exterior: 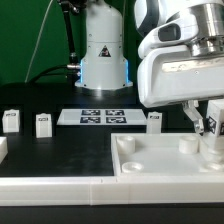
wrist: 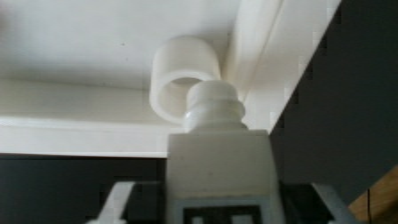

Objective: Assemble one leg

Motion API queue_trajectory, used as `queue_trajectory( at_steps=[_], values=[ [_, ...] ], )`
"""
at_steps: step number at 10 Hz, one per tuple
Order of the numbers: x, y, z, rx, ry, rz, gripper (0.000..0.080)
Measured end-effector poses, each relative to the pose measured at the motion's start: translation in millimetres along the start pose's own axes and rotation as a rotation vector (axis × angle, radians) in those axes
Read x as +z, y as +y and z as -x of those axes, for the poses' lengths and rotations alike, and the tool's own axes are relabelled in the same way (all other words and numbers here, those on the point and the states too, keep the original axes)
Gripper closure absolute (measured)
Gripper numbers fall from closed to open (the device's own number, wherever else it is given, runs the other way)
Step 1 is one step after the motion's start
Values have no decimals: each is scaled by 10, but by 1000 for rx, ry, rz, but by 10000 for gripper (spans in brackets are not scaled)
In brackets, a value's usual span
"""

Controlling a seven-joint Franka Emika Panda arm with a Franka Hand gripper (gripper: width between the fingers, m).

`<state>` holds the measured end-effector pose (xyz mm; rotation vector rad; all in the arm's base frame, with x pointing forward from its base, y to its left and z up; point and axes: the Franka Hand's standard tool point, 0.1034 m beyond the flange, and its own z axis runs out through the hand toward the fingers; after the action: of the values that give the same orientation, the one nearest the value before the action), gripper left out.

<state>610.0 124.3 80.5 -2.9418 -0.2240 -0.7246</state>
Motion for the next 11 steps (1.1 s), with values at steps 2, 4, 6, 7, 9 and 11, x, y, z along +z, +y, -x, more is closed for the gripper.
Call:
queue_trajectory(
  at_steps=[2,4,6,7,9,11],
  values=[
    [45,19,36,4,-5,2,511],
    [66,59,16,4,2,6,511],
    [74,65,7,4,10,6,511],
    [78,67,3,6,16,7,511],
    [109,65,0,25,47,10,511],
    [148,86,38,38,54,15,511]
  ],
)
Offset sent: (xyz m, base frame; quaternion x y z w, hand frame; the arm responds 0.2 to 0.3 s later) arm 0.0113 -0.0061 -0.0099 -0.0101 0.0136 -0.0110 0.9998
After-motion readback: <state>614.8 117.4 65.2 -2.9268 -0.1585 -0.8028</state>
